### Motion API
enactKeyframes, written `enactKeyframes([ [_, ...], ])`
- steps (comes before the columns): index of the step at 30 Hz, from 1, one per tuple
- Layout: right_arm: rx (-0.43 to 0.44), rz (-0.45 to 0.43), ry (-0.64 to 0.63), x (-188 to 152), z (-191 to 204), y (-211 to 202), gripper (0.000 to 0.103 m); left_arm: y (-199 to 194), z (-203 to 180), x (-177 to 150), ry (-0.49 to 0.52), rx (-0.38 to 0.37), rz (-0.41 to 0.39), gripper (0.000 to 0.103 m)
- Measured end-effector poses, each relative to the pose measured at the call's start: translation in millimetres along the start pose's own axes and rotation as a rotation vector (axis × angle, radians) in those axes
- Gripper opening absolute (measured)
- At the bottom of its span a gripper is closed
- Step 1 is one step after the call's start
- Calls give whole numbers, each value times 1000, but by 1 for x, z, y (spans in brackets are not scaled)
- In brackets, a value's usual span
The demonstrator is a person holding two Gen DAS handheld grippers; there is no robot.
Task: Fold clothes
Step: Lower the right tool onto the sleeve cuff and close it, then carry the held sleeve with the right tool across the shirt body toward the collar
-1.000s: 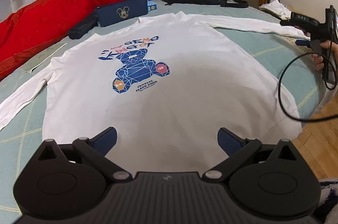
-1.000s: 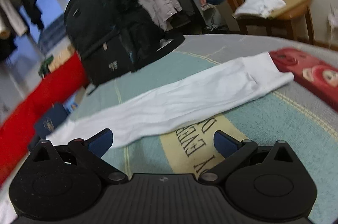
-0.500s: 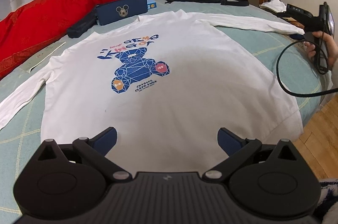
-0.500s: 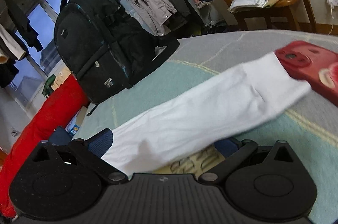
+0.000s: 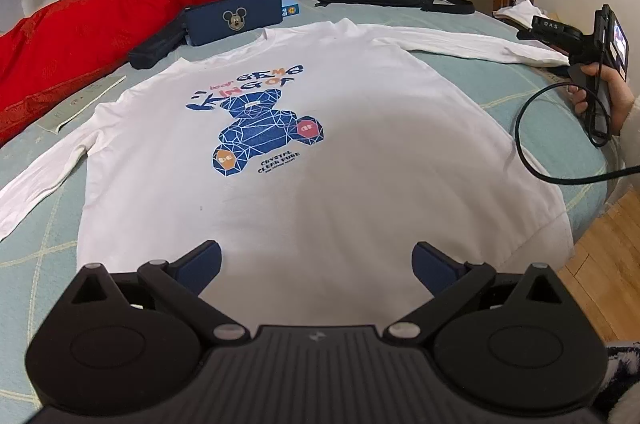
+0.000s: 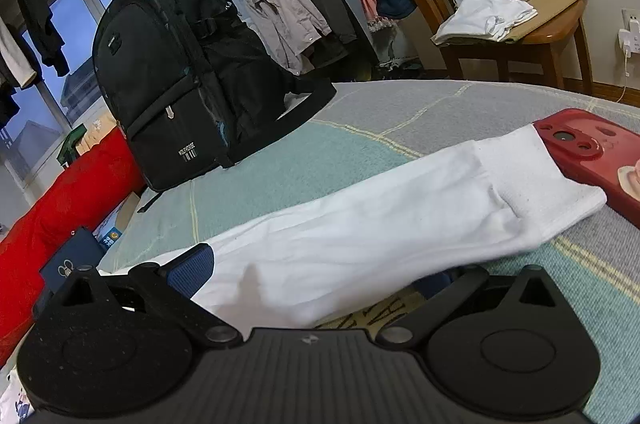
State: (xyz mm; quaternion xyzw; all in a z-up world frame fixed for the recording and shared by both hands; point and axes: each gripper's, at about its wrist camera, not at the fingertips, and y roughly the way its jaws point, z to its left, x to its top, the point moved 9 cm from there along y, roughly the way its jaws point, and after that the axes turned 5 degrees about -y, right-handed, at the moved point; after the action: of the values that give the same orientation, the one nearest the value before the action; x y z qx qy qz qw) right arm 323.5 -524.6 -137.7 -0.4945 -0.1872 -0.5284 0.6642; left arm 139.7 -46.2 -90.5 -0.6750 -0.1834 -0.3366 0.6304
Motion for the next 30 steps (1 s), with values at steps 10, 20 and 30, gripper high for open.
enactKeyframes([
  [10,9,-7,14,12,-4,11,103,-1,-2,1,-1,-5,-3,101],
  [20,153,-80,57,36,15,-10,103,-3,7,4,-26,-5,-18,101],
  [30,217,-8,-21,40,83,-6,103,-12,17,1,-25,-6,-16,101],
])
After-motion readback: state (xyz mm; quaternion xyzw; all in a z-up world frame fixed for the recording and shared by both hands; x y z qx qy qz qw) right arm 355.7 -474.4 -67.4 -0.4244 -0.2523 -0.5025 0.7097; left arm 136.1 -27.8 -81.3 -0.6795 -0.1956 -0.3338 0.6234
